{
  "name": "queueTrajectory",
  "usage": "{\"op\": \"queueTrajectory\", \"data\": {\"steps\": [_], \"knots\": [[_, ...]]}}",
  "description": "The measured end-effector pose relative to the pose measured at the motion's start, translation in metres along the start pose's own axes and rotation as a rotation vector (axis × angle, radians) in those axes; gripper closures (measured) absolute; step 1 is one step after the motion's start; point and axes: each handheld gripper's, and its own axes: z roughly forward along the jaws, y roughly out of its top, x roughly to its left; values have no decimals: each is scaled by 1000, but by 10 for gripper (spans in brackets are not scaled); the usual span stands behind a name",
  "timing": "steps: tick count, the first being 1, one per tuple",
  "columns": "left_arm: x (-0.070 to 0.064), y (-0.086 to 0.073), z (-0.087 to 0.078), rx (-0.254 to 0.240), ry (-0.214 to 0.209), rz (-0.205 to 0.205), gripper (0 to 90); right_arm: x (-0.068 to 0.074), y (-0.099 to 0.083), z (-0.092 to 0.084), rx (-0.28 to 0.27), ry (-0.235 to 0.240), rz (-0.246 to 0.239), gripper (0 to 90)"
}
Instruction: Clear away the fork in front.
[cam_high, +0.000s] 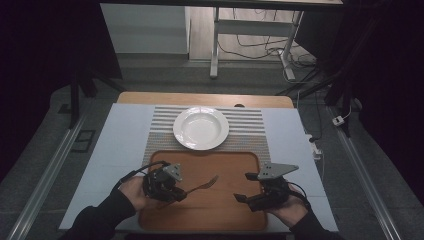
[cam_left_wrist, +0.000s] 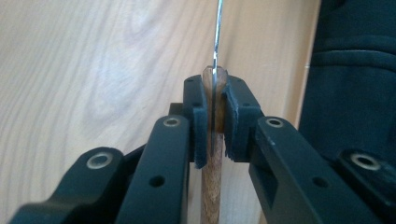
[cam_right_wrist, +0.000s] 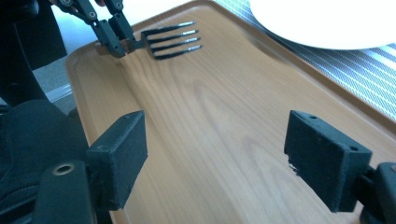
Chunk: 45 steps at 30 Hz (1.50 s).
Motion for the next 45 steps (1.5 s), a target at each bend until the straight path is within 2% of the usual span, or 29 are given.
{"op": "queueTrajectory", "data": {"steps": [5,8,13,18,23,29,31,36,39,42,45], "knots": [[5,-4,-1,5,37,-69,800,1,-6,-3,0,-29,33,145],[8,-7,-3,5,56,-120,799,4,-10,-4,21,-70,14,98],[14,-12,-4,2,86,-205,799,5,-14,-8,28,-95,21,71],[18,-17,-6,-6,99,-286,799,3,-20,-17,22,-128,45,61],[21,-20,-1,26,105,-366,798,2,-27,-26,21,-153,69,54],[26,-23,7,67,129,-437,798,2,-37,-33,35,-168,93,42],[27,-24,11,89,146,-452,797,2,-39,-34,41,-167,102,40],[28,-25,20,155,193,-451,788,2,-45,-37,60,-166,117,35],[29,-26,17,131,173,-452,754,2,-46,-39,61,-168,124,29],[31,-26,9,70,173,-441,700,3,-48,-41,55,-180,132,23],[33,-25,1,9,174,-438,726,3,-48,-42,55,-197,139,18]]}}
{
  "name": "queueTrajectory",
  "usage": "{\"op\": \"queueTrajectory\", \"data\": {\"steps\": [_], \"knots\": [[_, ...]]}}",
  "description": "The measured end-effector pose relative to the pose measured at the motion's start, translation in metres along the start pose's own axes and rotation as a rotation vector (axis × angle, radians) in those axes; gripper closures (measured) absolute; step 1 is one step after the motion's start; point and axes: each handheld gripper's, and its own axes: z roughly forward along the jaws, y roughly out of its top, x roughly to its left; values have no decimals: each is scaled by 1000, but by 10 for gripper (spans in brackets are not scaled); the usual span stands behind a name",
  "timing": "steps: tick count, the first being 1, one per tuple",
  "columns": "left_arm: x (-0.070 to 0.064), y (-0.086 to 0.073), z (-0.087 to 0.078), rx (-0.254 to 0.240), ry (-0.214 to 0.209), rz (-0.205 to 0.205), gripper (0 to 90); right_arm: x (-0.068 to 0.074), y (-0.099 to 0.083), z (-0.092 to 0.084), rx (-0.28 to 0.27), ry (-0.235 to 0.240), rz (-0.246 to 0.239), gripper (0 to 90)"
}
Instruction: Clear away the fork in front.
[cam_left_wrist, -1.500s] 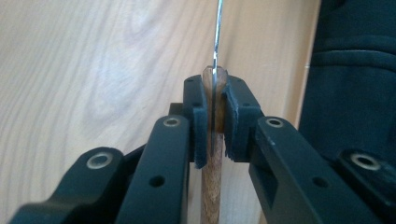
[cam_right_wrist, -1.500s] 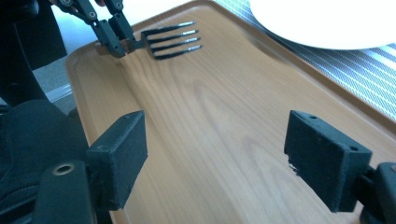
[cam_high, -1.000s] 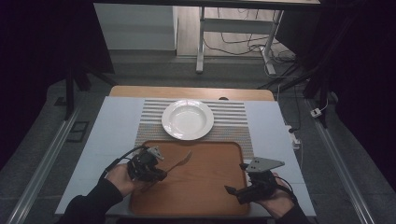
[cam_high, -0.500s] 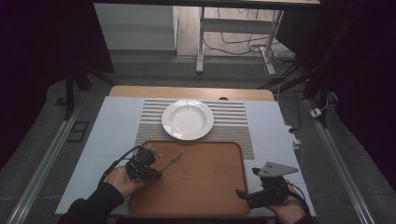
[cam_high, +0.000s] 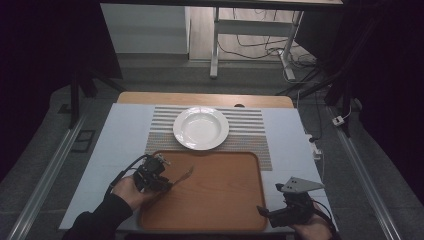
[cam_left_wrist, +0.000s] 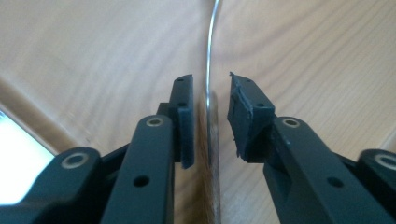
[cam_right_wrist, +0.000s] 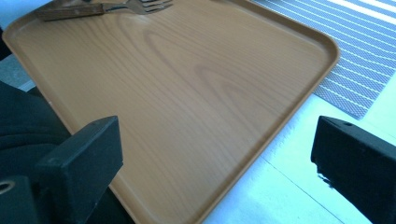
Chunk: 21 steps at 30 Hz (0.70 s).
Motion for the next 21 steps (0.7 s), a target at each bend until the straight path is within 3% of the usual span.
{"op": "queueTrajectory", "data": {"steps": [5,12,18,21], "knots": [[7,9,-1,-37,-43,4,884,0,0,0,10,-11,5,18],[12,26,8,-76,-76,18,886,0,0,2,27,-14,3,18],[20,34,21,-66,-75,8,886,-1,0,3,42,-7,9,18],[24,35,24,-59,-55,-1,886,-1,1,4,49,-7,9,19]]}}
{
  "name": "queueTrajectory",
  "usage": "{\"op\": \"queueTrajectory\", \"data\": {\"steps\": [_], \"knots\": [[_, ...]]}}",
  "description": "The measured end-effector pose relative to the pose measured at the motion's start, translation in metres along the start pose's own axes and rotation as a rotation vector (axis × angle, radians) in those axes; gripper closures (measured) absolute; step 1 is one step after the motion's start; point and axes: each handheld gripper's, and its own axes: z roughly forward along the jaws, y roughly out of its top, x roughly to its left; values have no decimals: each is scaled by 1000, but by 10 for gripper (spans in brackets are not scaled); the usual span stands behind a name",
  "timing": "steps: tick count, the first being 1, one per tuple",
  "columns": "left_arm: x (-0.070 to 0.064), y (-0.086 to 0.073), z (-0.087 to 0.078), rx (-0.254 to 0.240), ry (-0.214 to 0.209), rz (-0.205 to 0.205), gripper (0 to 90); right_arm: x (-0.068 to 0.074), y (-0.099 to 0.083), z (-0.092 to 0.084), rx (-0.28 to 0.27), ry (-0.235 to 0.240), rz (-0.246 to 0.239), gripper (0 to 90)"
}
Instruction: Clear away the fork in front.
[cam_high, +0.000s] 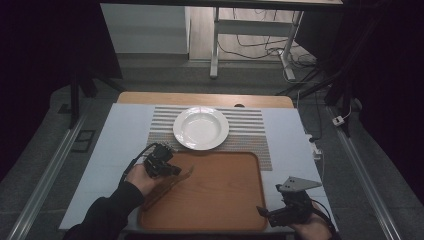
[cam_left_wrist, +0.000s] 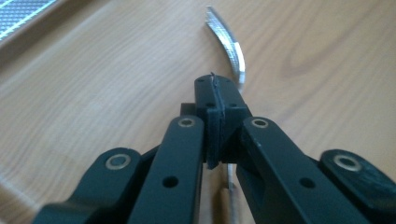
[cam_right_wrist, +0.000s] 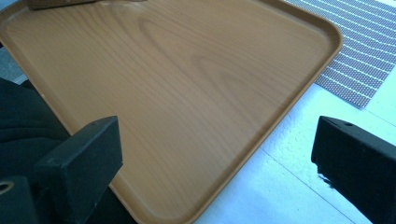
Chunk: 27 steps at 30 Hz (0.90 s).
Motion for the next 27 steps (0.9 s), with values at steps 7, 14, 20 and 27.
{"op": "queueTrajectory", "data": {"steps": [7,14,20,27], "knots": [[-20,10,10,17,-13,75,887,0,0,1,11,3,-1,20],[-46,14,15,27,-63,166,886,0,0,1,9,5,0,21],[-53,13,16,36,-103,196,886,0,0,1,11,6,-1,21],[-61,10,32,114,-71,242,886,0,0,2,14,8,-3,22]]}}
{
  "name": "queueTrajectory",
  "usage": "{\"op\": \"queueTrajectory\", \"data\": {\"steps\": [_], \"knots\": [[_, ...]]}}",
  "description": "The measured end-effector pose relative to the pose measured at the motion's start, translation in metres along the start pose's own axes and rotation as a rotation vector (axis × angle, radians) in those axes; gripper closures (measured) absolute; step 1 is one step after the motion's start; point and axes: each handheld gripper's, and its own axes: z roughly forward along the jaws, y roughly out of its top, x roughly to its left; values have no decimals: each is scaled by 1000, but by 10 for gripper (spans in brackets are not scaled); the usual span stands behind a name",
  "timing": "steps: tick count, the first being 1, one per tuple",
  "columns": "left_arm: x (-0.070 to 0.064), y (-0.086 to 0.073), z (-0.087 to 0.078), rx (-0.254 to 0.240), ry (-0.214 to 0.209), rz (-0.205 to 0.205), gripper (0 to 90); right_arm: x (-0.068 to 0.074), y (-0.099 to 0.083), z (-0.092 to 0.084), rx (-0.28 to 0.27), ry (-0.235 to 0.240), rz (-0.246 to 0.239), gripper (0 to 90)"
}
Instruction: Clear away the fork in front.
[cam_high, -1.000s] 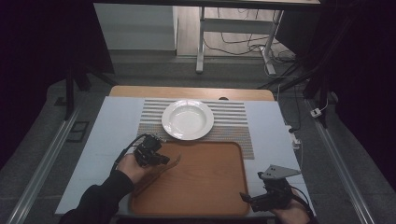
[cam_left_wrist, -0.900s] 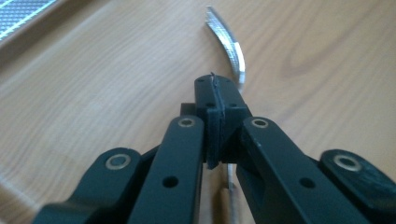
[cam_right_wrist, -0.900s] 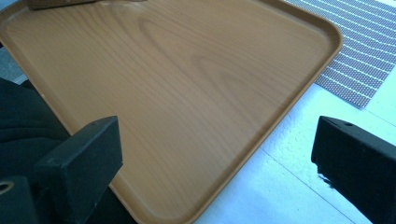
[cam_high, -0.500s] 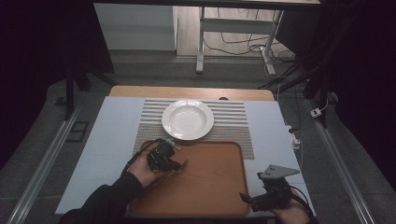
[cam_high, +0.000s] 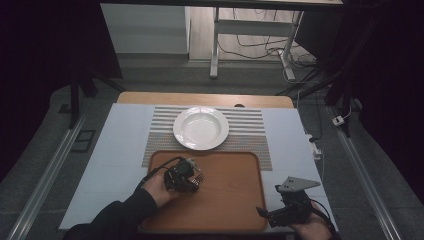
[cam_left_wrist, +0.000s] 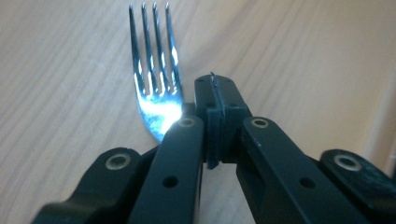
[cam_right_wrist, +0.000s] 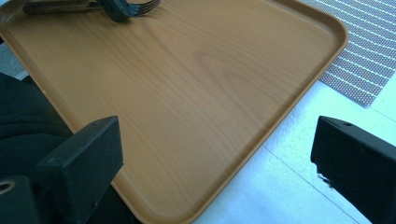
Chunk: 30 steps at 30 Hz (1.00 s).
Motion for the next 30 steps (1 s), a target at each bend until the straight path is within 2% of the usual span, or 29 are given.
{"op": "queueTrajectory", "data": {"steps": [12,17,23,30], "knots": [[26,-10,-10,-21,72,-119,886,0,0,0,6,7,0,22],[39,-17,-16,-27,65,-160,886,0,0,0,5,6,2,40],[51,-25,-22,-29,88,-199,885,-1,0,0,7,8,3,40],[65,-35,-29,-36,95,-247,883,-1,0,0,5,13,7,40]]}}
